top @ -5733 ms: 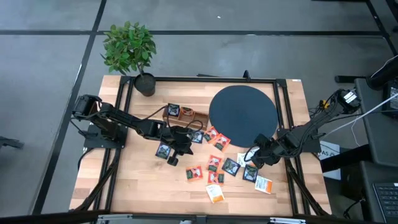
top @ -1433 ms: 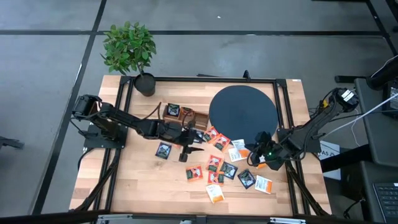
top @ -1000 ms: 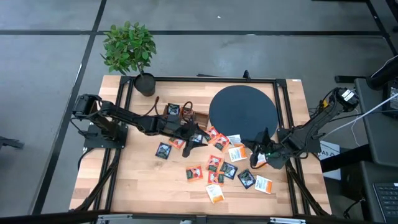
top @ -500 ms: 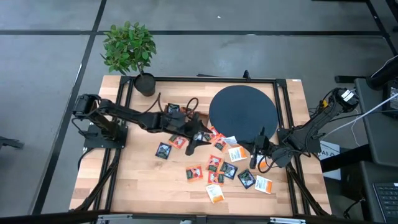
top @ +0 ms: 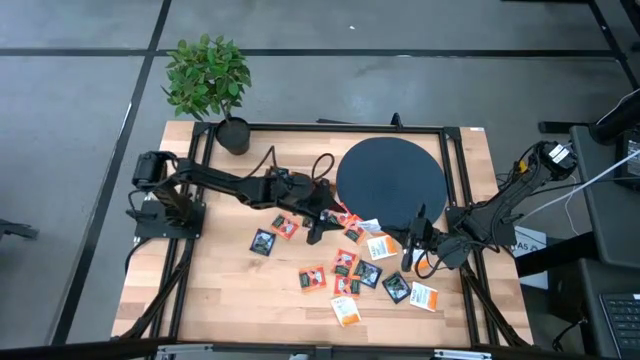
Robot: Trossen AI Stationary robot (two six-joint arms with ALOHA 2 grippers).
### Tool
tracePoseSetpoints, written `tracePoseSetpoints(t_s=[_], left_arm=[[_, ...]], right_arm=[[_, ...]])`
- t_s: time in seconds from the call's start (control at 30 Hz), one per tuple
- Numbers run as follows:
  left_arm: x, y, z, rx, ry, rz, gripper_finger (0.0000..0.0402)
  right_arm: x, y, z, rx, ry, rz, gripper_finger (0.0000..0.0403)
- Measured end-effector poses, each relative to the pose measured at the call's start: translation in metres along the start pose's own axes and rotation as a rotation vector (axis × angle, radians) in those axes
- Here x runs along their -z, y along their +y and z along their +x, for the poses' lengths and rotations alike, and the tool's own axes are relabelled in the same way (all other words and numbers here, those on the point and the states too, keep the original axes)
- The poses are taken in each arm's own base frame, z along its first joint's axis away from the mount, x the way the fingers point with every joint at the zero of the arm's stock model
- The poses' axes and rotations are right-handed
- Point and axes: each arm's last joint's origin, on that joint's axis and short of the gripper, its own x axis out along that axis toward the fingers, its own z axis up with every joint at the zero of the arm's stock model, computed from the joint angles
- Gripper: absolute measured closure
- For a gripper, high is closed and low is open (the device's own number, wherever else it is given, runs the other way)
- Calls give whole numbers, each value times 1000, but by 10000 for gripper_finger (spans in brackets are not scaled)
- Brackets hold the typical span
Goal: Pick & Place Tea
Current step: Put the white tea bag into the right section of the wooden organizer
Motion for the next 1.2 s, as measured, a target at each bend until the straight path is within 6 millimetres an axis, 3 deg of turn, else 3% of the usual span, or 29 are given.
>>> tracePoseSetpoints(t_s=[0.37, 0.73, 1.0, 1.2], left_arm=[[-14, 3, 23, 70, 0, 28, 174], [-16, 6, 42, 70, 12, 58, 177], [-17, 5, 43, 72, 9, 87, 180], [-16, 0, 43, 83, 9, 118, 216]], right_arm=[[0, 0, 0, -1, -1, -3, 403], [0, 0, 0, -1, 0, -3, 403], [0, 0, 0, 0, 0, -5, 403], [0, 0, 0, 4, -2, -5, 403]])
